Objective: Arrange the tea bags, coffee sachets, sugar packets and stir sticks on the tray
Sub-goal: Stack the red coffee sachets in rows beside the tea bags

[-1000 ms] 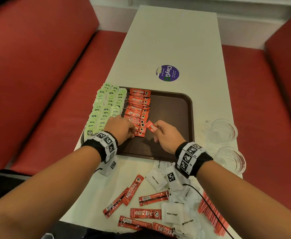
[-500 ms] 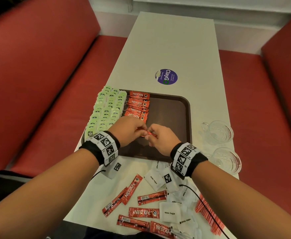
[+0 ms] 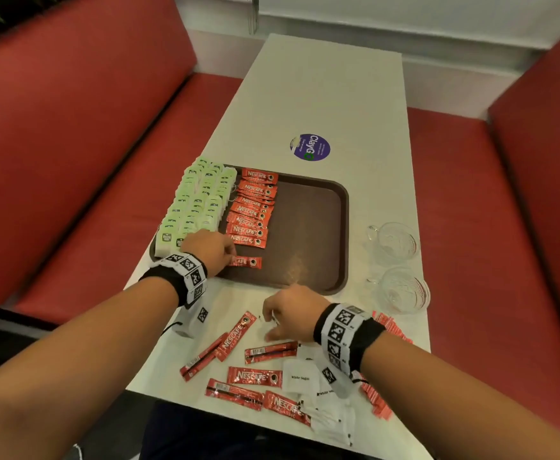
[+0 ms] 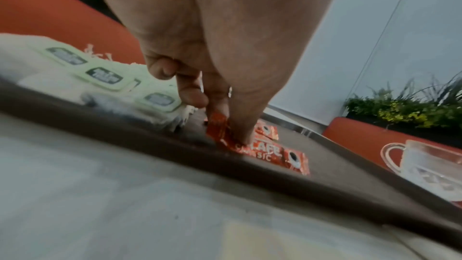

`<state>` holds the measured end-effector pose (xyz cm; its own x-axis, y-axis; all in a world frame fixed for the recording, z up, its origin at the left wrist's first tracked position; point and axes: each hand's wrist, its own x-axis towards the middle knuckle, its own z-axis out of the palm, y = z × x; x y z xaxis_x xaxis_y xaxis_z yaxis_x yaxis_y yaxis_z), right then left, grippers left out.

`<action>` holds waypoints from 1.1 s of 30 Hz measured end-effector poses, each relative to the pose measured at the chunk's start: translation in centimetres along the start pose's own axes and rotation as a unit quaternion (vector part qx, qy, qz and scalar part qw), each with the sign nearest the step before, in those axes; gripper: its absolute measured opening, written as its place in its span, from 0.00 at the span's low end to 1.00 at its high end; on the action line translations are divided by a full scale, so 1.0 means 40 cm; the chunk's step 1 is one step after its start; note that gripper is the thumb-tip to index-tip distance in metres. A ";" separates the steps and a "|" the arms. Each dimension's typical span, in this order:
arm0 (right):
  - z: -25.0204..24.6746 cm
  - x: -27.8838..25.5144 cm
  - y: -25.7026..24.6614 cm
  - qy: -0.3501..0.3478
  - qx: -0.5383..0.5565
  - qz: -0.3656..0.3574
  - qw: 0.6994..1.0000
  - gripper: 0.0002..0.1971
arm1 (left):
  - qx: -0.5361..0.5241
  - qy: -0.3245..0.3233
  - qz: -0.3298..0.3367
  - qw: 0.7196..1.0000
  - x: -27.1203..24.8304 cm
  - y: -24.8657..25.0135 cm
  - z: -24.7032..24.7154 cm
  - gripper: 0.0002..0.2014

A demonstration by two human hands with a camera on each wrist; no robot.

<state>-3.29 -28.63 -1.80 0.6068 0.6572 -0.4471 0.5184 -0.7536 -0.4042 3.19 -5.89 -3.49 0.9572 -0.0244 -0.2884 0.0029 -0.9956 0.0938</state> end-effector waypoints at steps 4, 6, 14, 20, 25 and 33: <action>0.041 -0.011 -0.027 -0.036 -0.070 -0.016 0.997 0.20 | 0.058 0.042 0.021 0.997 0.001 0.018 0.013 0.10; 0.047 -0.010 -0.040 -0.043 -0.102 -0.018 0.994 0.19 | 0.053 0.026 0.037 0.998 -0.002 0.034 0.016 0.11; 0.049 0.008 -0.062 -0.056 -0.132 0.004 0.990 0.13 | 0.027 0.003 0.018 0.999 0.029 0.058 0.018 0.07; 0.041 0.018 -0.045 -0.037 -0.079 0.003 0.996 0.08 | 0.019 0.006 0.009 1.000 0.060 0.062 0.006 0.08; 0.008 0.030 -0.040 0.003 -0.023 -0.003 1.000 0.05 | -0.024 0.037 0.022 0.999 0.040 0.044 -0.005 0.06; -0.031 0.015 -0.047 0.066 0.092 0.092 0.989 0.11 | -0.002 0.007 0.159 0.987 -0.136 0.028 -0.003 0.10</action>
<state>-3.16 -26.85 -0.32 0.7610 0.4916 -0.4233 0.2796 -0.8373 -0.4698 -1.97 -6.86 -1.69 0.9137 -0.3344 -0.2308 -0.2973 -0.9374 0.1814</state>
